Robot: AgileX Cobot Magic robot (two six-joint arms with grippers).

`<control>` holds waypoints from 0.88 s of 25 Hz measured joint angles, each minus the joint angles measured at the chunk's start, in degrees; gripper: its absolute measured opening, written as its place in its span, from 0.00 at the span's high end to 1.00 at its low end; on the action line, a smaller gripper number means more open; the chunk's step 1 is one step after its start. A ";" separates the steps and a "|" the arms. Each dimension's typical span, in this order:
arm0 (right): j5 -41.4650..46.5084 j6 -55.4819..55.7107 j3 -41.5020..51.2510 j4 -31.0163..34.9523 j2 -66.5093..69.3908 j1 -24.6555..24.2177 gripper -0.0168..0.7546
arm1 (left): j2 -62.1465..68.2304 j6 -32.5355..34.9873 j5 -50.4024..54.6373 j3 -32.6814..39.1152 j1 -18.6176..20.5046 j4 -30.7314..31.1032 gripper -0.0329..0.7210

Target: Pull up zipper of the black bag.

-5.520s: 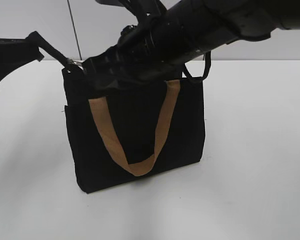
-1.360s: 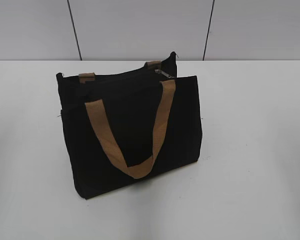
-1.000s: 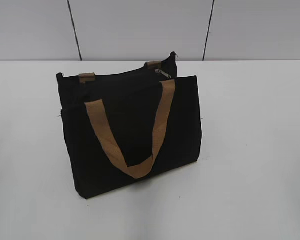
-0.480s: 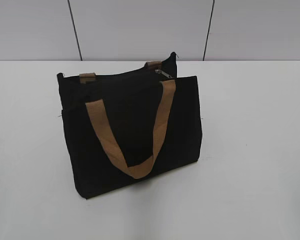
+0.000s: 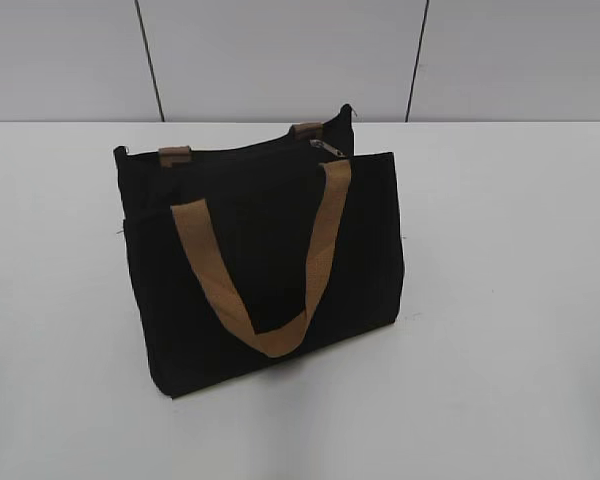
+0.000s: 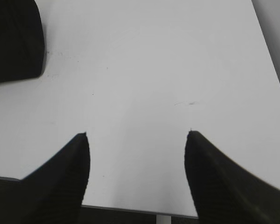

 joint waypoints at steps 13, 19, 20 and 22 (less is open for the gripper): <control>-0.05 0.48 0.07 0.14 0.00 0.00 0.34 | -0.02 -0.33 -0.22 0.00 0.00 -1.63 0.38; -0.05 0.78 0.07 0.14 0.00 0.00 0.34 | -0.02 -0.37 -0.22 0.00 0.00 -1.78 0.38; -0.07 0.78 0.07 0.14 0.00 0.00 0.34 | -0.02 -0.37 -0.24 0.00 0.00 -1.78 0.39; -0.07 0.78 0.07 0.14 0.00 0.00 0.34 | -0.02 -0.37 -0.24 0.00 0.00 -1.78 0.40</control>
